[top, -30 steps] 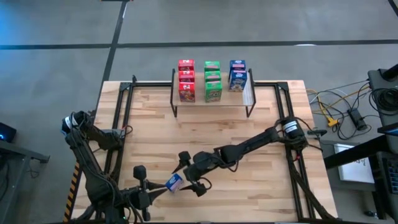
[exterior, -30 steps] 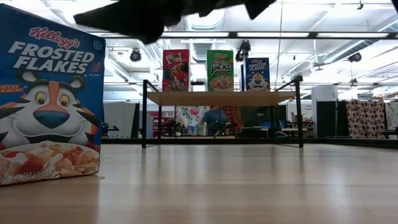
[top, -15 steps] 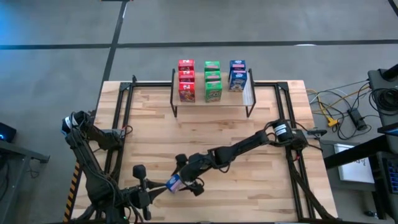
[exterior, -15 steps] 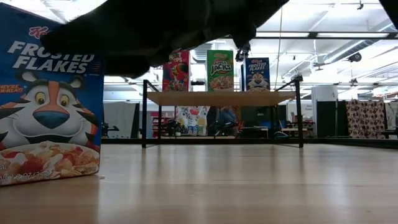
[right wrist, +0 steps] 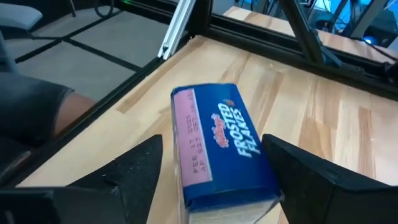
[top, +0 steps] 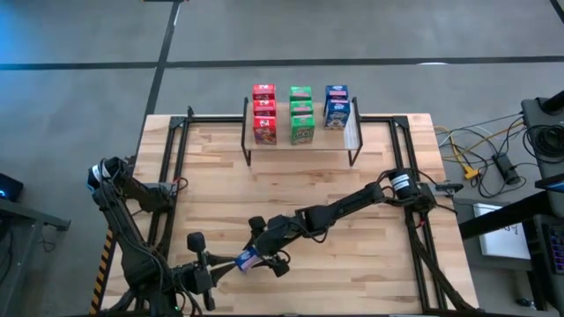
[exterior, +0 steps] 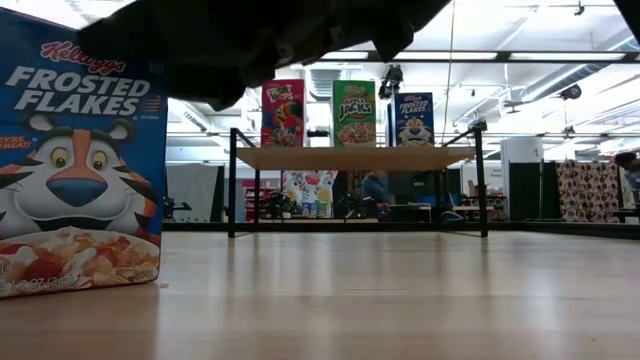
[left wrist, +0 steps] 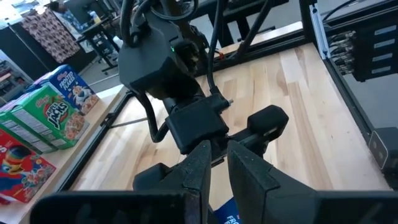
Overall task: Stack cereal on shelf
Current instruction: Put the blue cereal box on the shelf
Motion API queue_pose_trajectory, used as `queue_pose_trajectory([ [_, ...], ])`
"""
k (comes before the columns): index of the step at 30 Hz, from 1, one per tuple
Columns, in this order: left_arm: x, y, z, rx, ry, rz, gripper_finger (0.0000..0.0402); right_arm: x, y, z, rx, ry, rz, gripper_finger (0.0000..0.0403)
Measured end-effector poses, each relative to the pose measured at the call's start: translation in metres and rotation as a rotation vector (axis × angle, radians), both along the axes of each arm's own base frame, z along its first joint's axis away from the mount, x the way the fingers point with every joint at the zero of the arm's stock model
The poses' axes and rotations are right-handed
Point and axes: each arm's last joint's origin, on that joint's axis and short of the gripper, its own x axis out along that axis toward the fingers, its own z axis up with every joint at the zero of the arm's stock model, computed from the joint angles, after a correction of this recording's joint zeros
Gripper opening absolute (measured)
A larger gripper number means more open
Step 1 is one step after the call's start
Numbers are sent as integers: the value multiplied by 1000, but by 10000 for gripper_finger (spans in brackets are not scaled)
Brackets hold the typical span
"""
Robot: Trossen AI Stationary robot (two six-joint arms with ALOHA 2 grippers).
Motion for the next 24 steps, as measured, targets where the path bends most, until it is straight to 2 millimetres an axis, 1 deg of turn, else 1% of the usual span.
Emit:
queue_pose_trajectory([
  [11, 0, 0, 0, 1, -6, 3, 37, 1, -2, 0, 31, 16, -18, 223],
  [20, 0, 0, 0, -25, -14, 11, 37, 0, -2, 5, 42, 8, -22, 232],
  [24, 0, 0, 0, -35, -17, 14, 37, 0, -2, 3, 42, 14, -23, 219],
])
